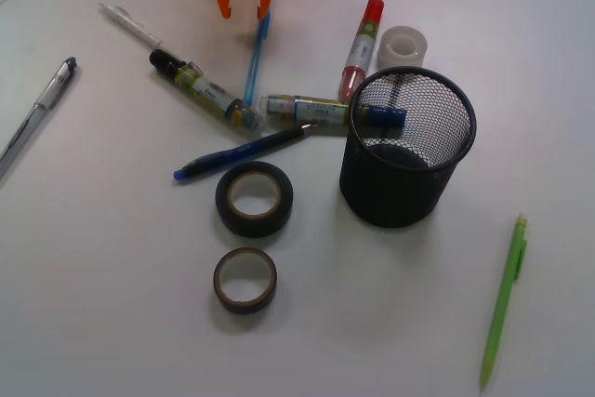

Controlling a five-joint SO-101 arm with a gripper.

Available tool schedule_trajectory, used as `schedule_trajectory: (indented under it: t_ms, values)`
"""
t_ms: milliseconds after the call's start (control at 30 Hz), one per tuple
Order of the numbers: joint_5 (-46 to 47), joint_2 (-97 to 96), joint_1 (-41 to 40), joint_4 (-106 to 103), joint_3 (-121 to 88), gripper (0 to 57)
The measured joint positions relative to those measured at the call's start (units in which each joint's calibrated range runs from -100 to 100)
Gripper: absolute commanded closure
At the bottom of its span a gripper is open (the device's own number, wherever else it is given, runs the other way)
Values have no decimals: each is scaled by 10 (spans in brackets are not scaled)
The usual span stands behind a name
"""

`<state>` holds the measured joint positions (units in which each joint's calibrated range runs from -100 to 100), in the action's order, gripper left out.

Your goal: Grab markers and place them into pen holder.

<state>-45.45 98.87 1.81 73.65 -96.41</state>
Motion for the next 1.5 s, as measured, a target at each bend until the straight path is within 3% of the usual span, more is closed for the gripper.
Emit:
schedule_trajectory:
  t_ms: [133,333,467,833,1267,1500]
  values:
    - [45,-1,-50,-73,-15,424]
    - [314,-1,-79,-300,-17,424]
    - [390,-1,-79,-325,-17,423]
    - [394,-59,11,-232,118,420]
    - [324,-622,-1,-138,488,420]
    - [290,-769,16,-78,565,420]
